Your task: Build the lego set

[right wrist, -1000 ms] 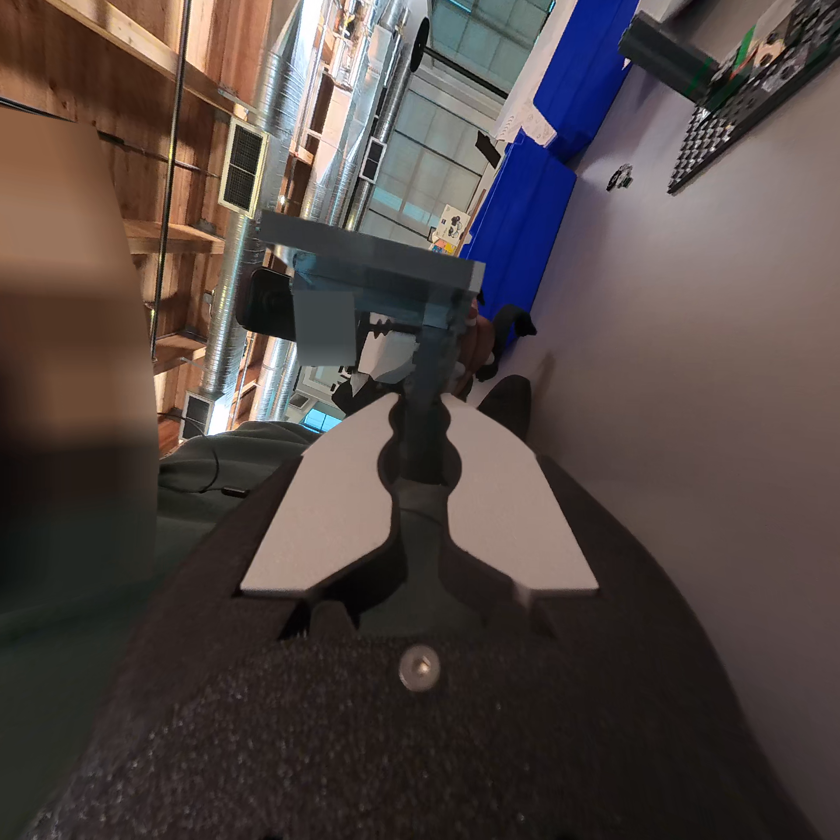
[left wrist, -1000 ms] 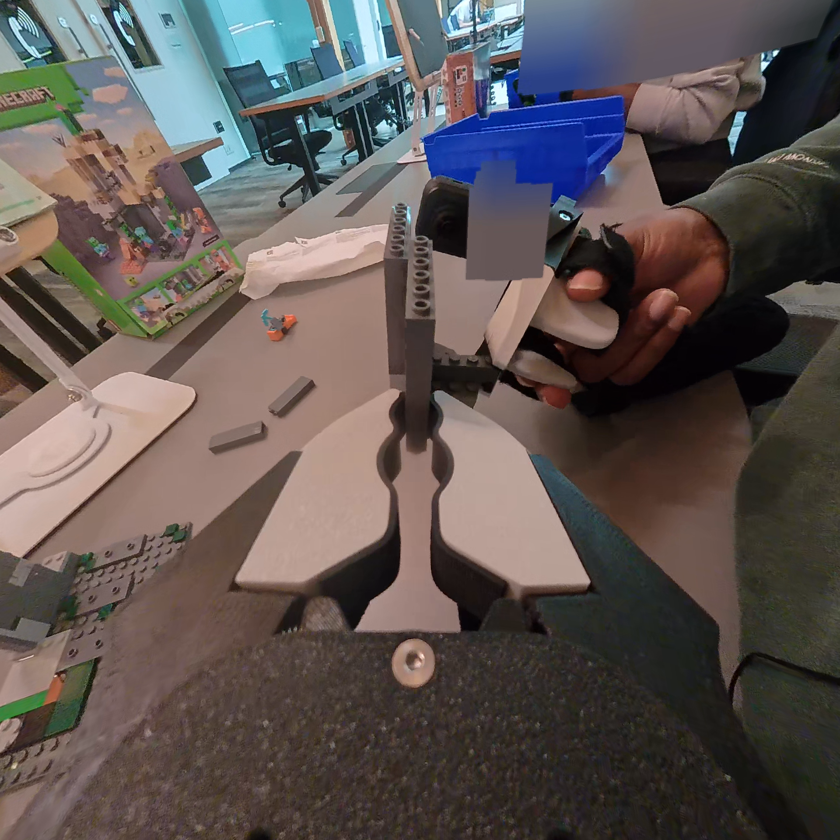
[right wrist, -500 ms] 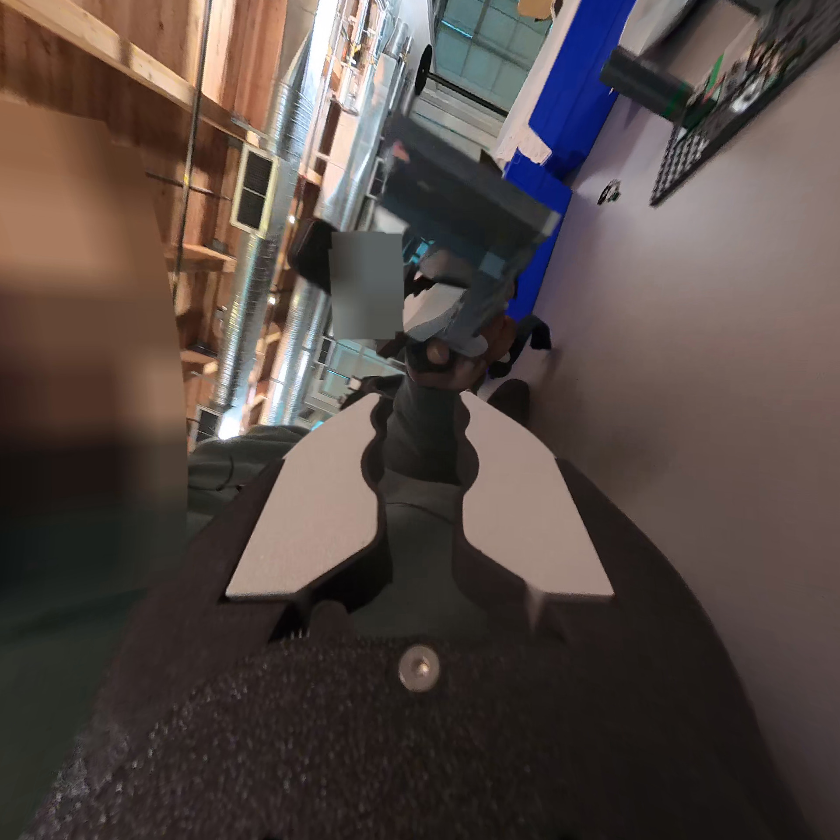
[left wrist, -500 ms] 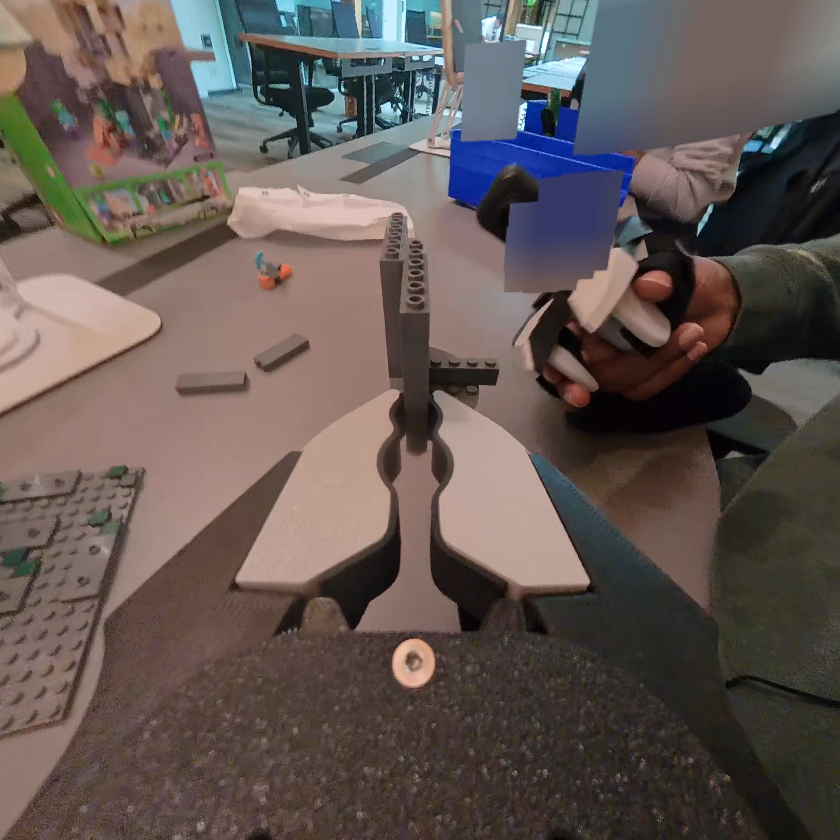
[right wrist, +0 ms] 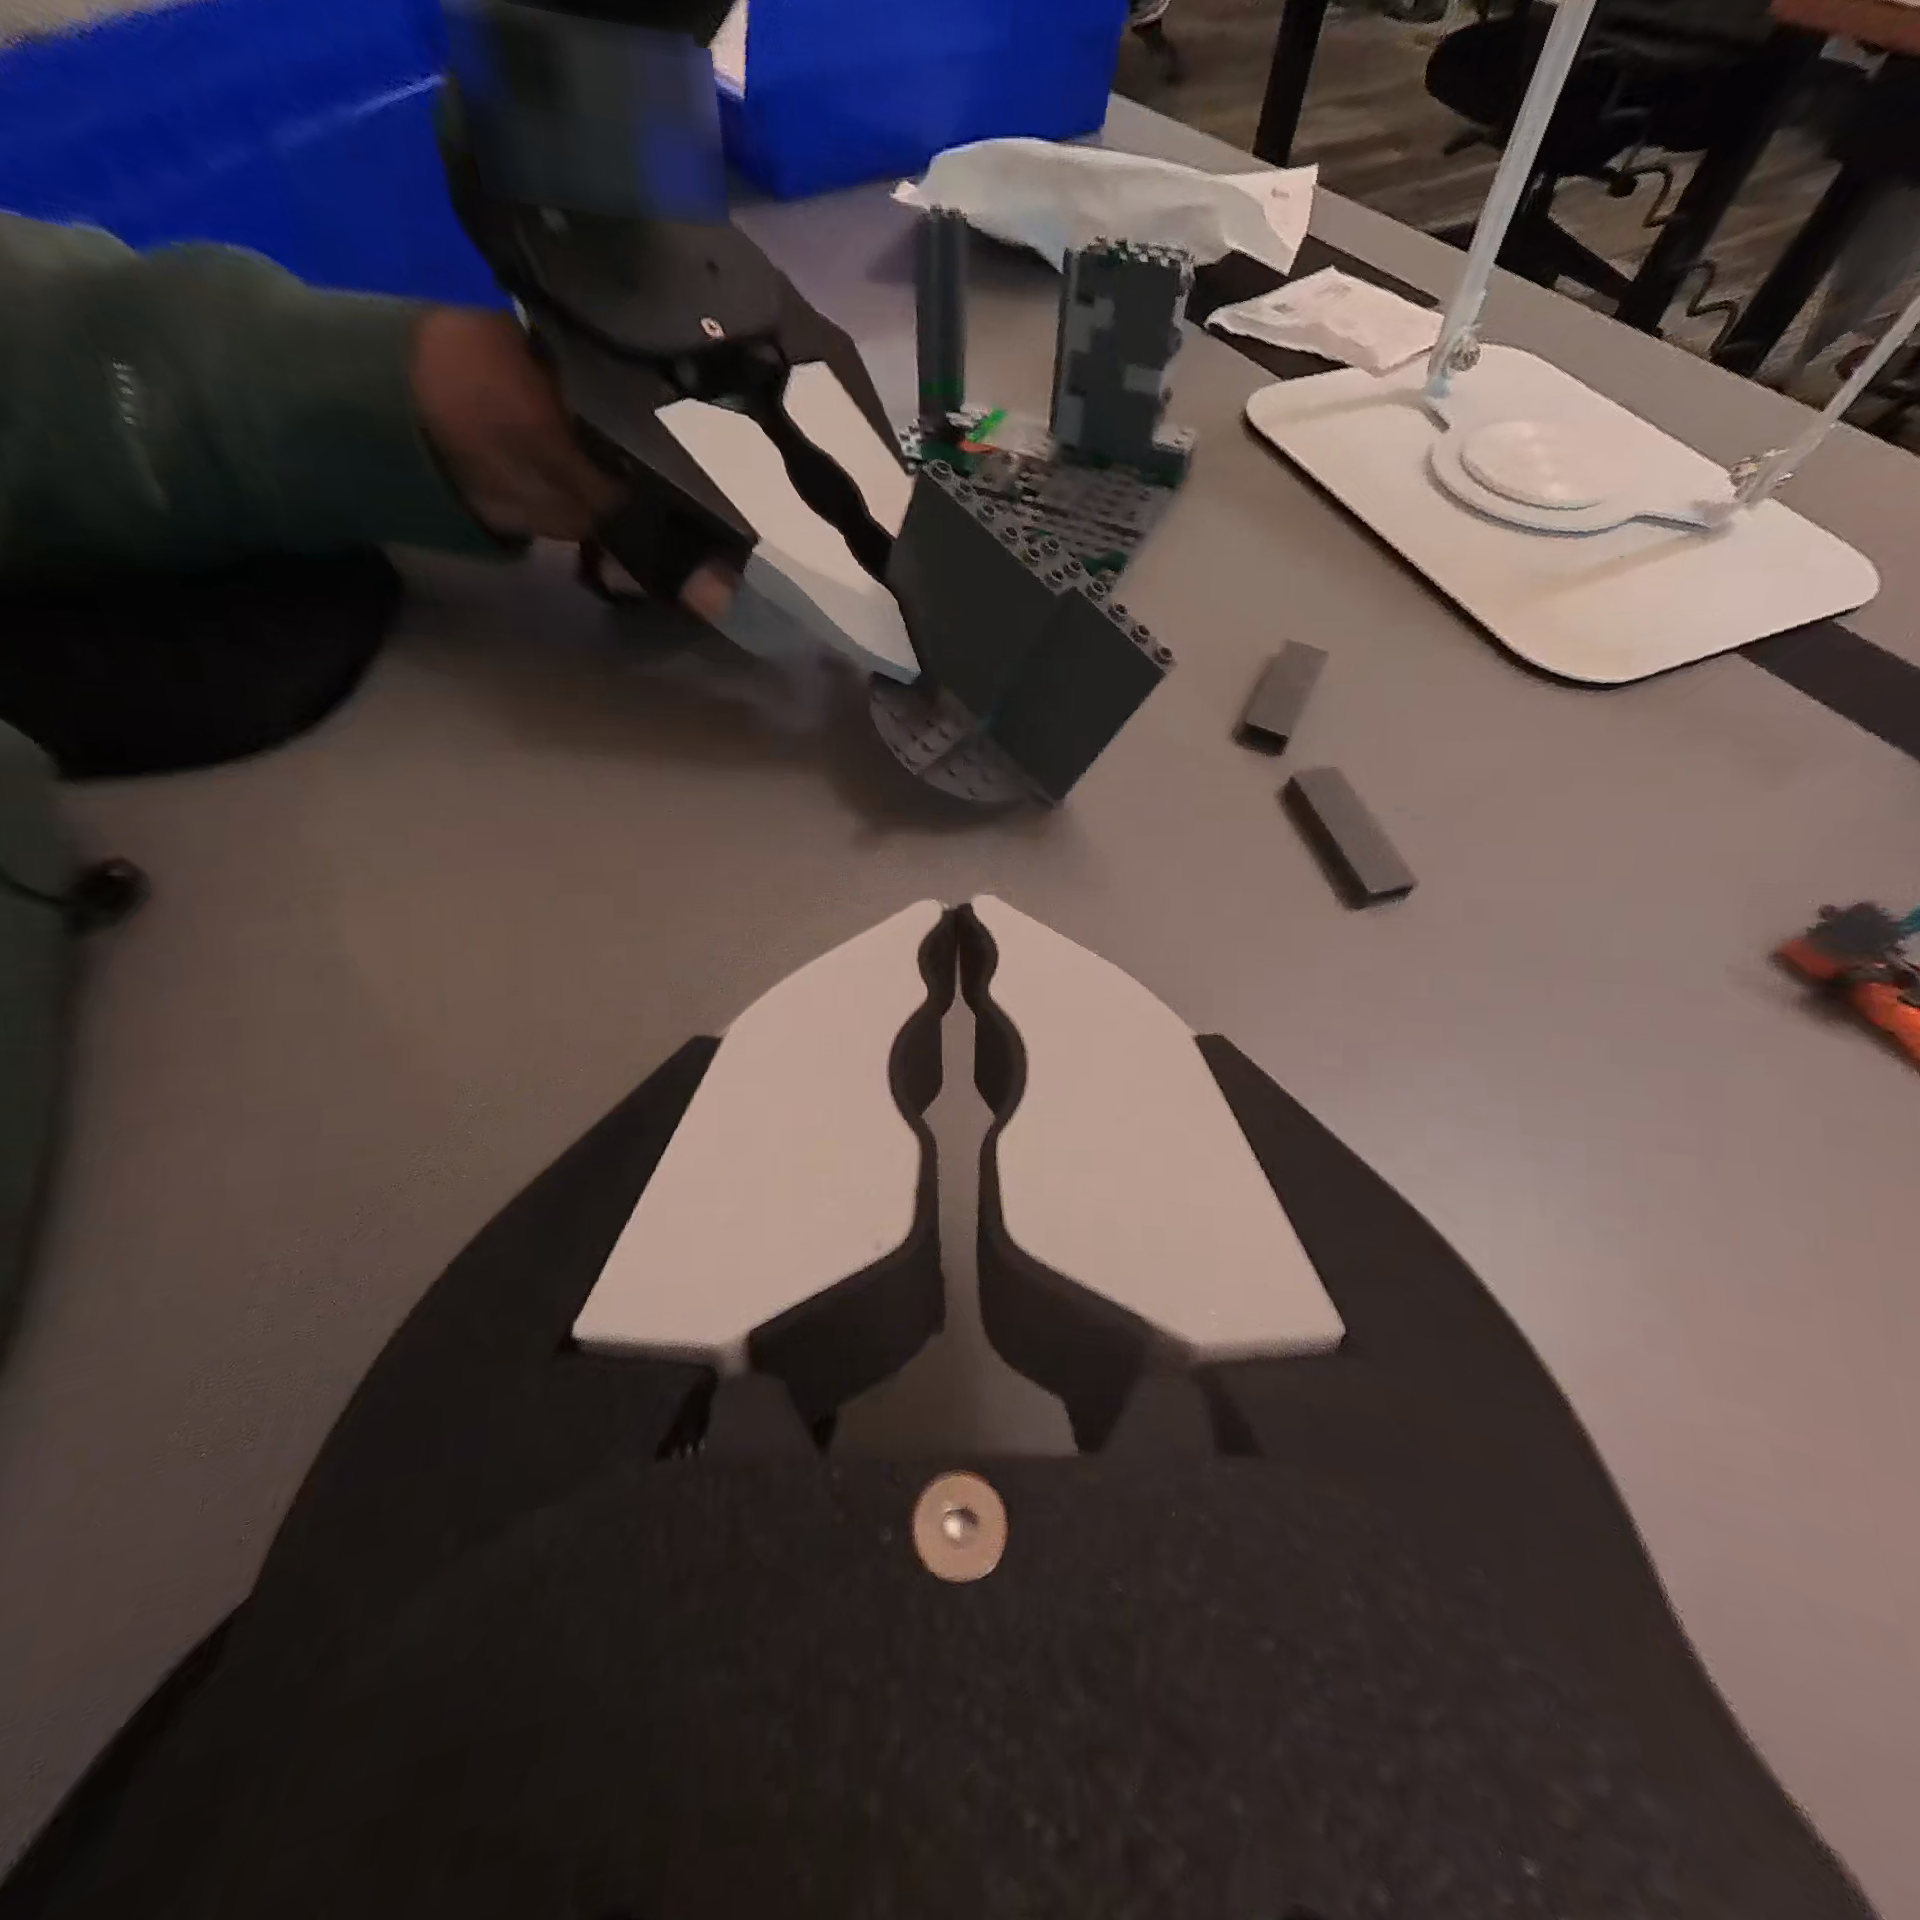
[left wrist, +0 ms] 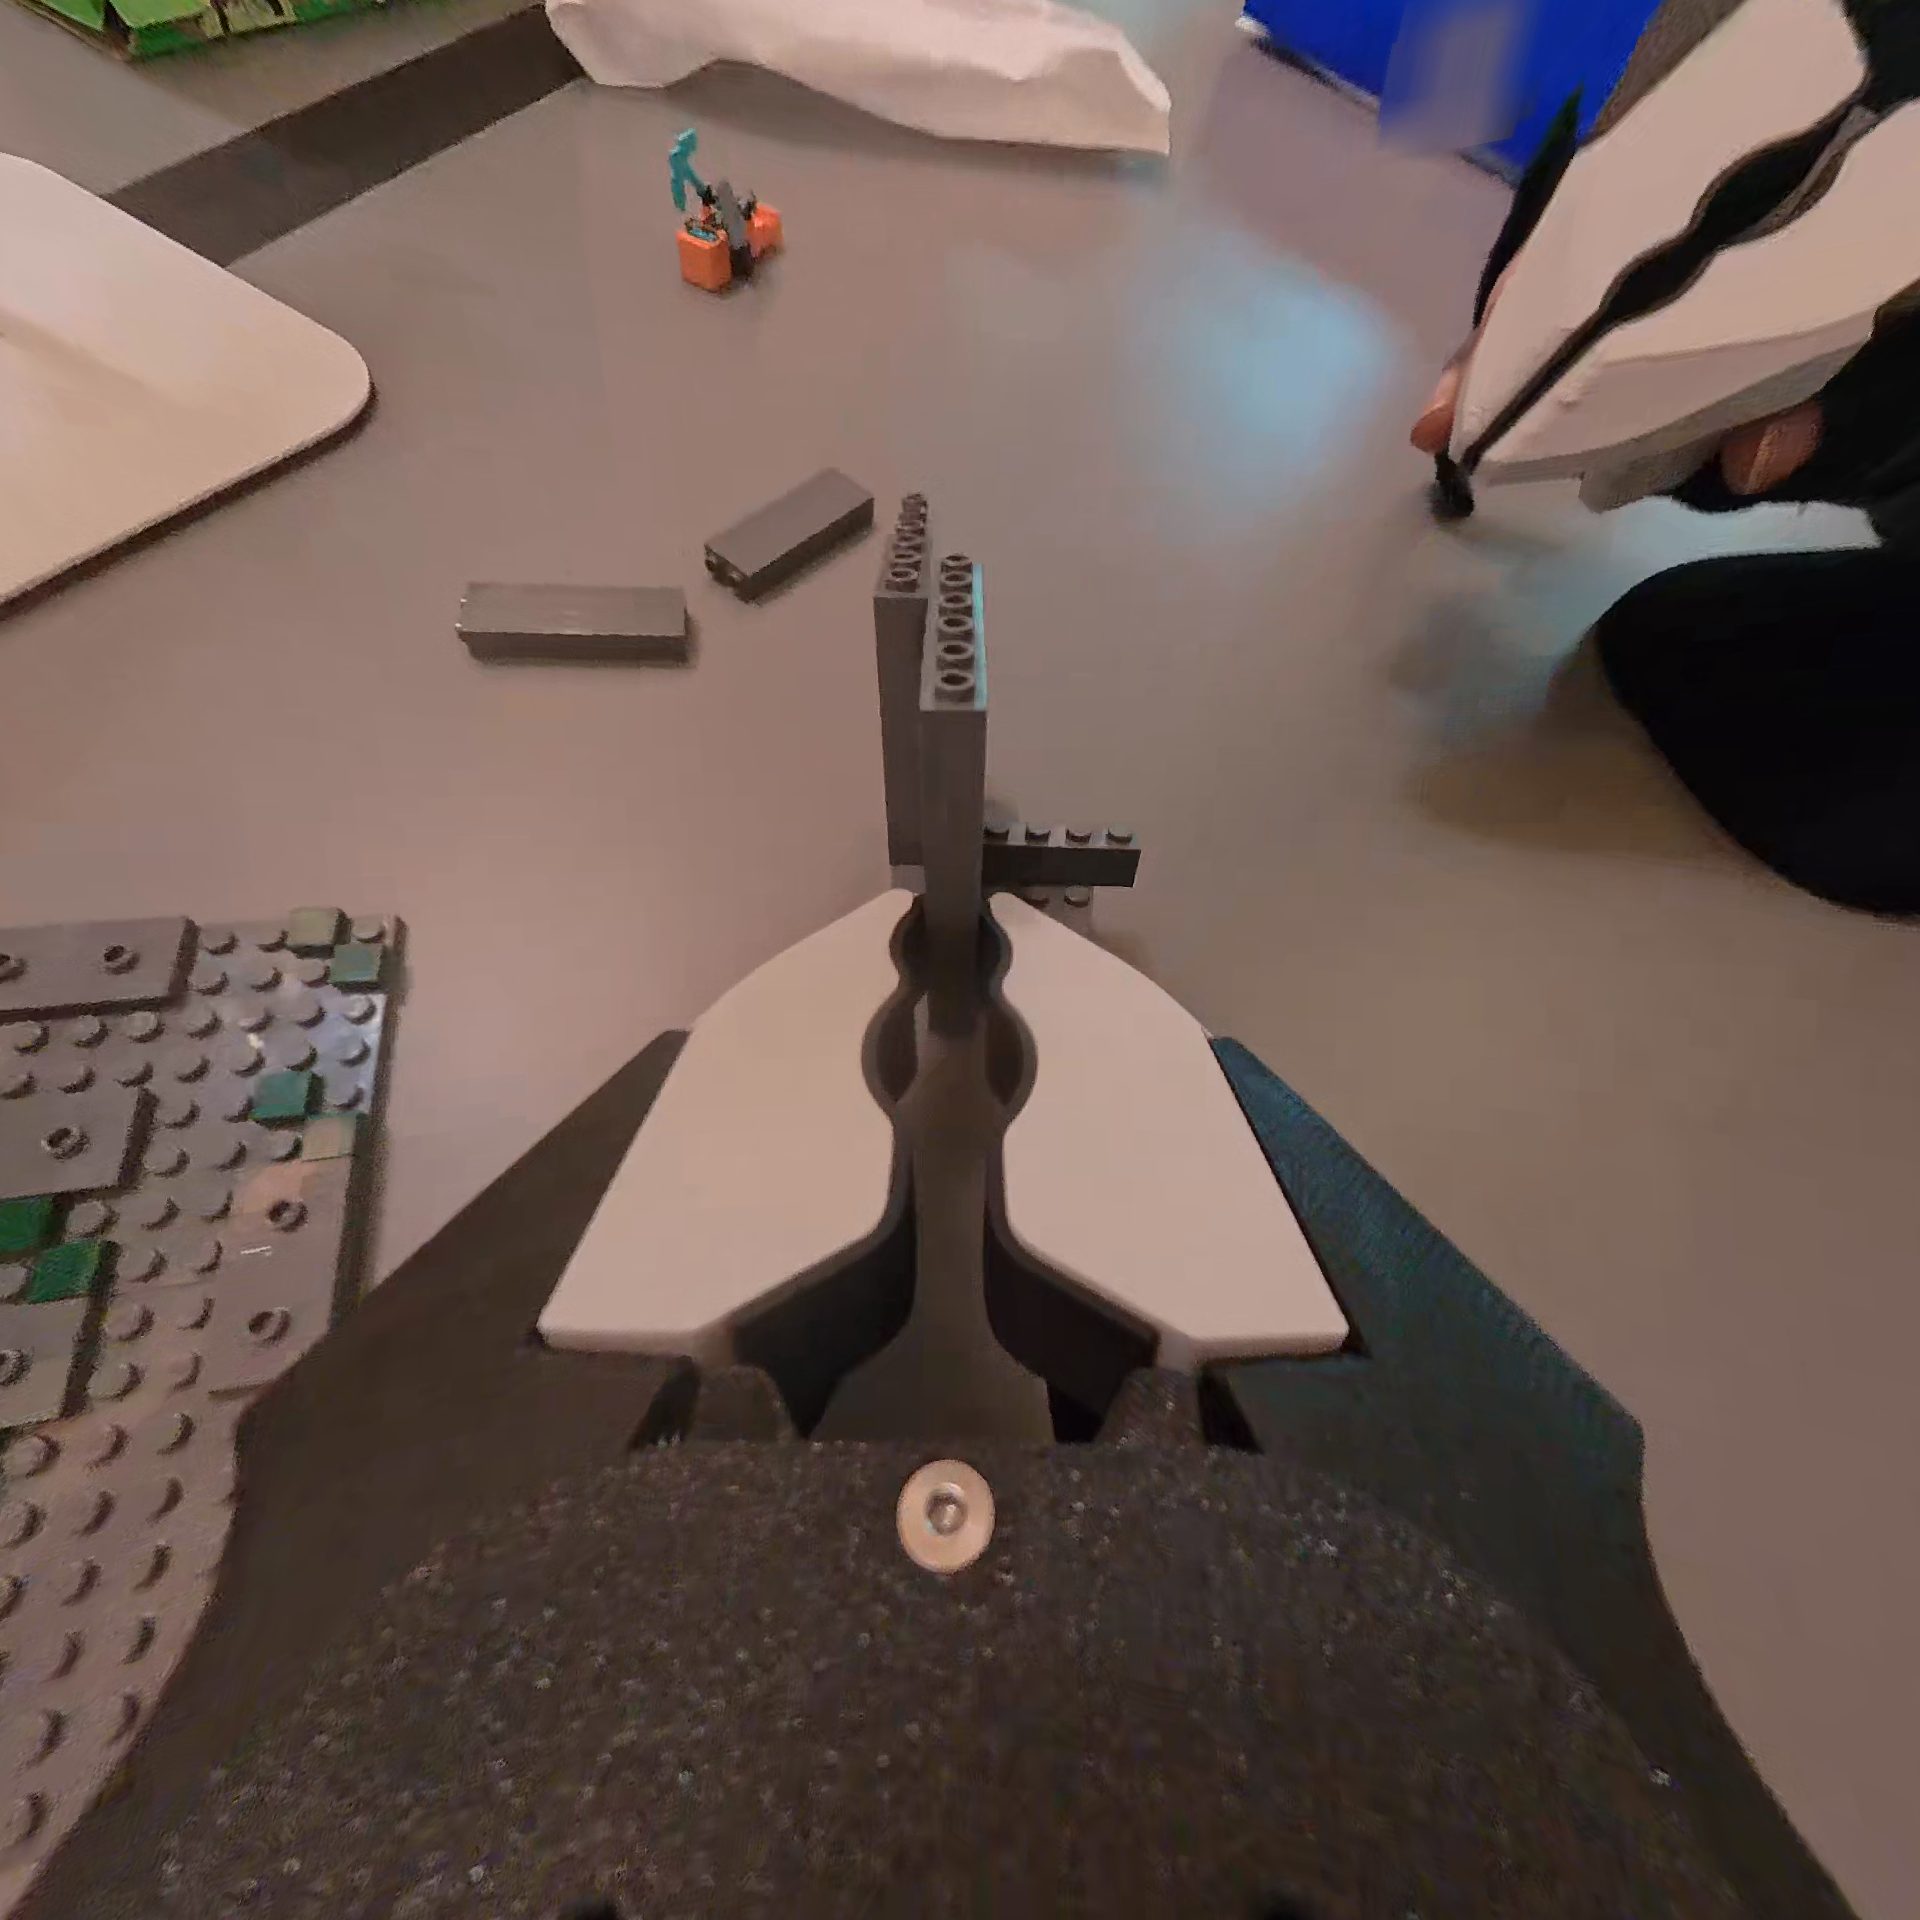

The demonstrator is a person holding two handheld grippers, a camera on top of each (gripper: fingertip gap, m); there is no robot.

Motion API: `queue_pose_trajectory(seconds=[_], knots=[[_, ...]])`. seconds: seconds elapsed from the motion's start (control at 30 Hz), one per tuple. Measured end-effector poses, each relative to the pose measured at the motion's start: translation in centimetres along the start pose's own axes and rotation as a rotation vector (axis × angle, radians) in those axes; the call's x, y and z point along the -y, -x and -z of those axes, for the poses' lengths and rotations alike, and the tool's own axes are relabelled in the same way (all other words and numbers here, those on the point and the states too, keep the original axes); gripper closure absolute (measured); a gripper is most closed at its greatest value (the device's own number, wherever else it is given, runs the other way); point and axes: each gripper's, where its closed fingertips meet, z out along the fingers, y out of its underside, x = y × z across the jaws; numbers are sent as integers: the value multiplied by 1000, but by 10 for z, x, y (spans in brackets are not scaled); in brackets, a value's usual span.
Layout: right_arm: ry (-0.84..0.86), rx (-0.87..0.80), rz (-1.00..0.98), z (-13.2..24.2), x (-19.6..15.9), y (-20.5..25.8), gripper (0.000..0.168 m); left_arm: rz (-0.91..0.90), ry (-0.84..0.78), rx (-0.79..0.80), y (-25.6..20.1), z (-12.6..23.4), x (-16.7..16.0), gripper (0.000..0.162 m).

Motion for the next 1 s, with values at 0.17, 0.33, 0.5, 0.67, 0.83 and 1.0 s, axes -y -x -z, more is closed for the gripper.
queue_pose_trajectory(seconds=[0.17, 0.33, 0.5, 0.67, 0.83, 1.0], knots=[[-2, 24, -40, -10, -4, -17, 168, -46, 79, 54, 5, -6, -10, 150], [25, 14, -39, -16, -4, -40, 161, -57, 70, 87, 6, -4, -8, 145], [129, 1, -3, -35, -14, -74, 152, -80, 59, 126, 11, -2, -4, 155], [287, 55, 121, -67, -14, -105, 148, -68, 50, 127, 13, 1, -3, 148], [450, 136, 217, -101, -17, -114, 143, -92, 23, 156, 13, 14, 2, 144], [517, 177, 204, -113, -28, -111, 152, -124, -9, 198, 13, 31, 10, 142]])
